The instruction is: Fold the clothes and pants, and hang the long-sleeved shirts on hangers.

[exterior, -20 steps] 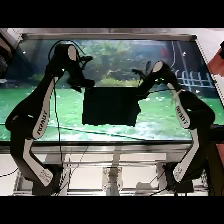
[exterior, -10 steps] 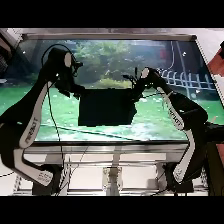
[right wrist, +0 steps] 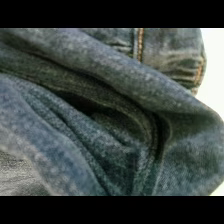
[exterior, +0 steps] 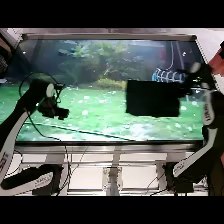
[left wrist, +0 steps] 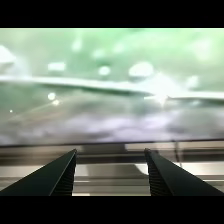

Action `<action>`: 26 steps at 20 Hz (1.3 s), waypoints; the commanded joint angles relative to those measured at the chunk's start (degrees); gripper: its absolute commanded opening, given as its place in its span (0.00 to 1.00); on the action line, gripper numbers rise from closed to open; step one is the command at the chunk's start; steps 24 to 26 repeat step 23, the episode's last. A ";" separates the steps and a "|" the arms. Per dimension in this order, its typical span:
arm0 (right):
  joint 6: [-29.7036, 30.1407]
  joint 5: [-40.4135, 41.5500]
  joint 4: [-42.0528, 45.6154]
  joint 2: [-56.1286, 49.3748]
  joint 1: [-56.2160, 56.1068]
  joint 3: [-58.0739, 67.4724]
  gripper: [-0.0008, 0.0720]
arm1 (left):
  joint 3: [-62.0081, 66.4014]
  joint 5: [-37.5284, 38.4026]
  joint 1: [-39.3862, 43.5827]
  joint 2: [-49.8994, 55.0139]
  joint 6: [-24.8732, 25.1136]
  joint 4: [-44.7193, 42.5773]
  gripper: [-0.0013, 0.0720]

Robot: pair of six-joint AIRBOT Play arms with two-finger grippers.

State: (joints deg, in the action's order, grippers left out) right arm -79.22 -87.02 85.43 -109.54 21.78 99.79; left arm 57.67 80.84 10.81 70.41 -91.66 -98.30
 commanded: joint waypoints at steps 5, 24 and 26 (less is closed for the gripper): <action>-2.62 -3.21 -3.17 6.78 22.95 -0.11 0.70 | -6.67 -4.17 -0.92 -5.66 -0.57 0.96 0.65; 1.38 -2.29 -8.87 47.74 -23.41 -40.06 0.06 | -6.67 -4.15 -0.92 -5.66 -0.52 1.01 0.65; 1.38 -2.29 -8.87 47.74 -23.41 -40.06 0.06 | -6.67 -4.15 -0.92 -5.66 -0.52 1.01 0.65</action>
